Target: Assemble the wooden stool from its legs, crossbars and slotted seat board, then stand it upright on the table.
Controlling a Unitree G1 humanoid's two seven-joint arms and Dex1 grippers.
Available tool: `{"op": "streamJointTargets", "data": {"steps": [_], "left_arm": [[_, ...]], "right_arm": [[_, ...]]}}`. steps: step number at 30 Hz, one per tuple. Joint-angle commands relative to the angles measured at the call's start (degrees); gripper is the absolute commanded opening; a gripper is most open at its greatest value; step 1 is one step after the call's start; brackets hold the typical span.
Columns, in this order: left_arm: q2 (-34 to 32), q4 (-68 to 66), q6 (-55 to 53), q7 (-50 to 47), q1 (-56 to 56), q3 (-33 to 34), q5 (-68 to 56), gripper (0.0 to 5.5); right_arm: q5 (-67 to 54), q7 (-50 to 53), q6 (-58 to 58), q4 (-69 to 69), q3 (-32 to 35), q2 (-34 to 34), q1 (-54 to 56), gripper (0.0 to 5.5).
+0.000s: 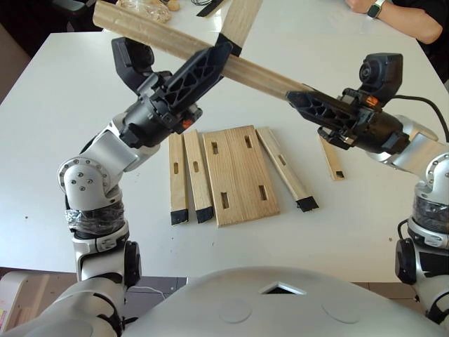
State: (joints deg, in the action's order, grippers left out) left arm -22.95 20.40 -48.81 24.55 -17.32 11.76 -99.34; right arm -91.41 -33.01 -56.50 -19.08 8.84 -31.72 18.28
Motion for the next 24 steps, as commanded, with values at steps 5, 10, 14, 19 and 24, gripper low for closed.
{"op": "streamJointTargets", "data": {"steps": [5,10,14,19,24], "left_arm": [[-1.88,0.35,-0.55,4.41,0.07,-0.27,1.98,2.20],[-1.53,1.08,0.20,5.02,0.86,-0.19,3.13,2.19],[-0.89,-0.16,2.37,3.48,-0.66,1.04,4.19,2.17],[-4.59,-2.83,2.25,6.90,0.38,1.93,10.94,2.12],[-8.24,2.63,0.69,12.61,3.78,0.37,16.38,2.04]], "right_arm": [[4.92,-1.42,0.36,-0.75,0.06,-0.94,-1.97,2.97],[4.05,-1.08,-0.02,0.25,0.82,-1.06,-1.61,3.02],[5.70,-2.20,0.22,0.98,1.57,-1.93,-2.60,3.02],[0.98,3.44,3.55,9.44,9.96,-2.53,2.97,3.02],[2.99,4.64,5.45,9.94,13.34,-2.88,2.89,3.02]]}}
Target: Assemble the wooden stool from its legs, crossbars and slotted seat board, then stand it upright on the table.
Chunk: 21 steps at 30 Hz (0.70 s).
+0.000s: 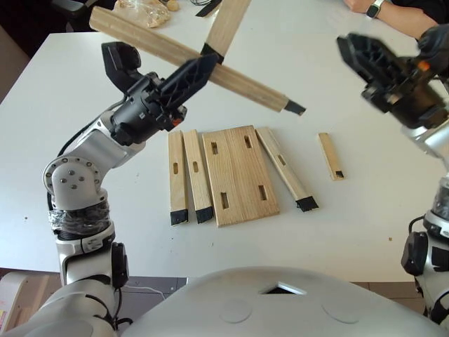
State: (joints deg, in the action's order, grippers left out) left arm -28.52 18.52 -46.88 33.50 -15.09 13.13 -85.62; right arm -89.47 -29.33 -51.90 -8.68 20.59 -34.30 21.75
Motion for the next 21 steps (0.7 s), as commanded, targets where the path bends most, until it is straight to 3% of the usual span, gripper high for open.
{"op": "streamJointTargets", "data": {"steps": [1,11,16,21], "left_arm": [[-3.62,6.17,-1.39,4.86,2.18,-1.22,3.68,2.04],[-20.04,22.25,4.13,21.54,21.09,0.55,25.41,2.04],[-23.36,22.84,8.26,26.77,23.67,0.72,31.75,2.04],[-22.93,19.29,11.72,26.03,21.01,-1.98,38.17,2.04]], "right_arm": [[1.44,0.99,1.07,-0.87,1.86,-0.17,-1.14,3.02],[6.08,1.73,3.19,-3.12,4.82,0.17,-9.12,3.02],[8.05,1.43,3.75,-4.18,4.93,0.44,-10.66,3.02],[9.99,1.24,4.49,-5.03,4.24,1.23,-11.86,3.02]]}}
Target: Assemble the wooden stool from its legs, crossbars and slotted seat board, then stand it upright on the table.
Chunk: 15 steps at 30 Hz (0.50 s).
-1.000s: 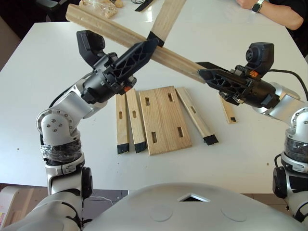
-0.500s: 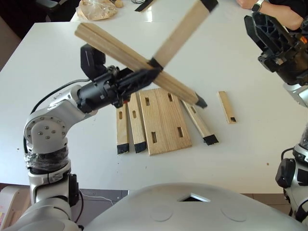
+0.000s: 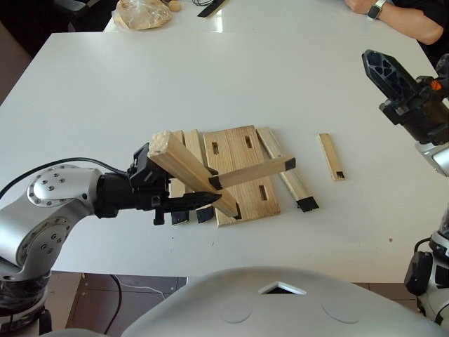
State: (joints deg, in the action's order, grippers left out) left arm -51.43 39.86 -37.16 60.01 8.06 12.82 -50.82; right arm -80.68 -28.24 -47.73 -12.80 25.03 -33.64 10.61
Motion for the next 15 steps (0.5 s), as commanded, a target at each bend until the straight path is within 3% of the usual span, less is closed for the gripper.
{"op": "streamJointTargets", "data": {"steps": [1,15], "left_arm": [[0.19,-2.28,2.28,-0.44,-2.30,-1.81,3.60,2.04],[-2.65,-4.09,7.74,4.80,1.05,-4.05,9.86,2.04]], "right_arm": [[1.35,0.16,0.33,-0.88,-0.25,0.58,-0.68,3.02],[3.98,0.58,0.82,-1.84,-0.57,1.92,-0.87,3.02]]}}
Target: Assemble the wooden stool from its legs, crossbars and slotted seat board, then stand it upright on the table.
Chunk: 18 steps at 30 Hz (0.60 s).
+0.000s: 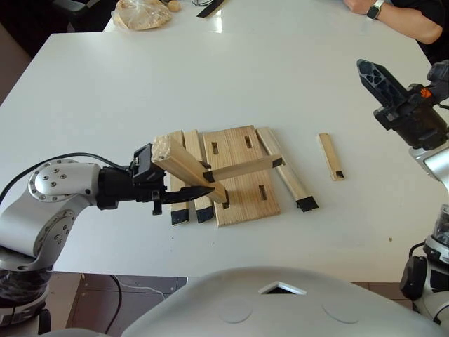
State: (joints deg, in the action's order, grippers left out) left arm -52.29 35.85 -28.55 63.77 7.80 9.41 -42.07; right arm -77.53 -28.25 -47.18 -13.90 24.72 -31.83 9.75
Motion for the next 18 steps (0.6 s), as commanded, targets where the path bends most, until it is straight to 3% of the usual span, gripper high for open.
{"op": "streamJointTargets", "data": {"steps": [1,10,18], "left_arm": [[-1.93,0.06,-0.87,1.18,1.51,-0.61,0.98,2.04],[-3.69,-0.04,0.41,2.21,2.86,-2.08,3.25,2.04],[-3.78,-4.29,12.51,1.63,4.60,-10.96,18.25,2.04]], "right_arm": [[0.89,0.64,0.25,-0.79,-0.28,0.17,0.02,3.02],[1.64,1.01,0.37,-1.21,-0.95,0.85,0.34,3.02],[2.44,0.85,0.31,-0.77,-1.96,1.21,1.14,3.02]]}}
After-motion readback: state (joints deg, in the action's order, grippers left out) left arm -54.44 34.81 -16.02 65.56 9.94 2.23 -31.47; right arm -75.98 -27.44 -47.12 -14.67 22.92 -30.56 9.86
